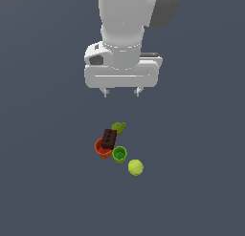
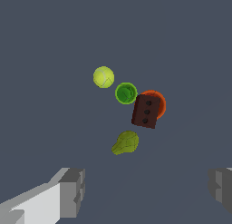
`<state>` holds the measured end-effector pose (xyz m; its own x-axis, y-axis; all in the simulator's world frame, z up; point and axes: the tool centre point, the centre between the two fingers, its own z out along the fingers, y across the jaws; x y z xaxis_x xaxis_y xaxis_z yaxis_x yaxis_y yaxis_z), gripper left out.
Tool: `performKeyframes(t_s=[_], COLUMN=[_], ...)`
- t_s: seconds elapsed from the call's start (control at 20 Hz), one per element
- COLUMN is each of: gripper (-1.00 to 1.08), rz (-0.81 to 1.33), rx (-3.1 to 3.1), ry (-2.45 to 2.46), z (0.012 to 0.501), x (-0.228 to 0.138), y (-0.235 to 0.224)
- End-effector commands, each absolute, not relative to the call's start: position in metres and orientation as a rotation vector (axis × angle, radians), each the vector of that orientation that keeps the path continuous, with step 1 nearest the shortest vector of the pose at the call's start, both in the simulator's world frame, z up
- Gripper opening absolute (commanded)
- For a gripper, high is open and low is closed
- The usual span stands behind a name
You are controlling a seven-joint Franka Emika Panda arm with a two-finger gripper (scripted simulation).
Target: Pick up a designated object from a clutter of objects.
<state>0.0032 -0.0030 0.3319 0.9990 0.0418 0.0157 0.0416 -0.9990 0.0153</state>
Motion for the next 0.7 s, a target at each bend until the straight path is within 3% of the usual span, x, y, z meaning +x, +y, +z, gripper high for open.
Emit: performKeyframes(t_s=[0.0,0.65], gripper=[1.0,1.0], rz=[0.025,0.017], rx=[3.126,3.102], ry=[0.065,-0.012], z=[0.332,0.332], x=[0.003,0.005], y=[-0.003,-0.033])
